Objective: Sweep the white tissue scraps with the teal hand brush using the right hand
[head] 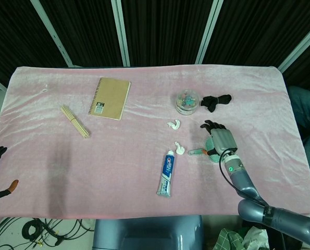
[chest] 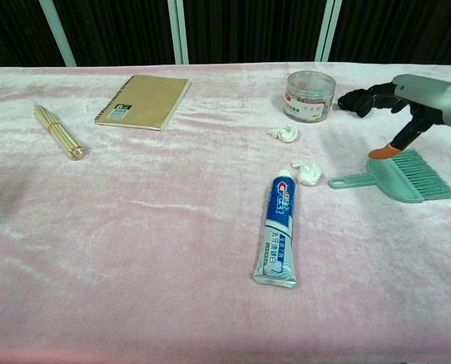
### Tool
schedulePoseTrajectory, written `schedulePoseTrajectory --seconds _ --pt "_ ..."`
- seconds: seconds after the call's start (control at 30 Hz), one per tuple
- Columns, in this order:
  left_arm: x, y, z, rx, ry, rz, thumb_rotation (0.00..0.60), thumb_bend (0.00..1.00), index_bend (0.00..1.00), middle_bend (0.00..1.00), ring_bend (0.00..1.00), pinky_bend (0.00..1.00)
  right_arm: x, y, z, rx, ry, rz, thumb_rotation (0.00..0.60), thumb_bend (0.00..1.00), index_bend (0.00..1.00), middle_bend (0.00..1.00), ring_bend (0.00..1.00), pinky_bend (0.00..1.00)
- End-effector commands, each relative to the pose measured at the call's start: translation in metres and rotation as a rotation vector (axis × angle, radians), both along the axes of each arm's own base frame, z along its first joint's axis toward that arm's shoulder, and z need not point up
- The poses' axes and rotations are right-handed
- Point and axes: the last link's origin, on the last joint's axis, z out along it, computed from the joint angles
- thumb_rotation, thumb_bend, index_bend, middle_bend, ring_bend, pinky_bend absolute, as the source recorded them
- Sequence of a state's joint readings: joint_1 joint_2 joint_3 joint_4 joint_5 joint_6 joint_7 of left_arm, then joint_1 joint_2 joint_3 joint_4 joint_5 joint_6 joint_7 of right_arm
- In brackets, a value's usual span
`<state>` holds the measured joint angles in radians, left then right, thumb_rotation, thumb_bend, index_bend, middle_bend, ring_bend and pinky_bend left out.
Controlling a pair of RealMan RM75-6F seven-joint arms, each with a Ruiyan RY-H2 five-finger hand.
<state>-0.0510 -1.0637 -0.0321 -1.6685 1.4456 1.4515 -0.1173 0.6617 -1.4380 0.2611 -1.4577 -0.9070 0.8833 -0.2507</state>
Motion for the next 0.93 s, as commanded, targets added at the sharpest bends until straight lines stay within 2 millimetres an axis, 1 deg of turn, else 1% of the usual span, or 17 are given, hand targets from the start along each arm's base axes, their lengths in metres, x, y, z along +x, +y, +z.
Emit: schedulePoseTrajectory --seconds 0.03,0.1,0.17,0.2,0.27,0.3,0.43,0.6,0.7,0.8,0.93 --pt "0.0 0.0 0.001 0.005 0.003 -0.005 0.6 0.28 0.07 0.04 0.0 0.25 -0.012 0.008 0.027 -0.065 0.01 0.014 0.6 0.09 0.22 0.08 0.12 0.16" --pt "0.0 0.0 0.001 0.012 0.004 -0.009 0.6 0.28 0.07 0.04 0.0 0.24 -0.023 0.017 0.037 -0.087 0.016 0.026 0.6 0.09 0.22 0.07 0.12 0.16" --pt "0.001 0.0 0.001 0.024 0.003 -0.017 0.6 0.28 0.07 0.04 0.0 0.23 -0.04 0.03 0.046 -0.128 0.023 0.051 0.6 0.09 0.22 0.07 0.12 0.16" --pt "0.002 0.0 0.002 0.032 0.007 -0.026 0.6 0.28 0.07 0.04 0.0 0.22 -0.051 0.04 0.051 -0.149 0.042 0.07 0.6 0.09 0.22 0.07 0.12 0.15" --pt "0.003 -0.001 0.002 0.038 0.012 -0.035 0.6 0.28 0.07 0.04 0.0 0.22 -0.066 0.055 0.056 -0.183 0.073 0.098 0.6 0.09 0.22 0.07 0.12 0.15" --pt "0.004 -0.001 0.001 0.041 0.014 -0.041 0.6 0.28 0.07 0.04 0.0 0.21 -0.076 0.067 0.06 -0.208 0.094 0.118 0.6 0.09 0.22 0.07 0.12 0.15" --pt "0.004 -0.003 0.001 0.05 0.015 -0.045 0.6 0.28 0.07 0.04 0.0 0.19 -0.101 0.106 0.072 -0.281 0.166 0.177 0.6 0.09 0.22 0.07 0.12 0.15" --pt "0.005 -0.005 0.002 0.057 0.018 -0.046 0.6 0.28 0.07 0.04 0.0 0.17 -0.113 0.14 0.076 -0.312 0.222 0.207 0.6 0.09 0.22 0.08 0.11 0.15" --pt "0.005 -0.007 0.002 0.062 0.017 -0.045 0.6 0.28 0.07 0.04 0.0 0.17 -0.119 0.155 0.074 -0.301 0.252 0.206 0.6 0.09 0.22 0.08 0.11 0.15" --pt "0.004 -0.008 0.002 0.054 0.015 -0.04 0.6 0.28 0.07 0.04 0.0 0.17 -0.116 0.165 0.072 -0.289 0.253 0.218 0.6 0.09 0.21 0.08 0.11 0.15" --pt "0.004 -0.007 0.002 0.057 0.028 -0.042 0.6 0.28 0.07 0.04 0.0 0.17 -0.106 0.172 0.075 -0.288 0.255 0.227 0.6 0.09 0.19 0.08 0.11 0.15"
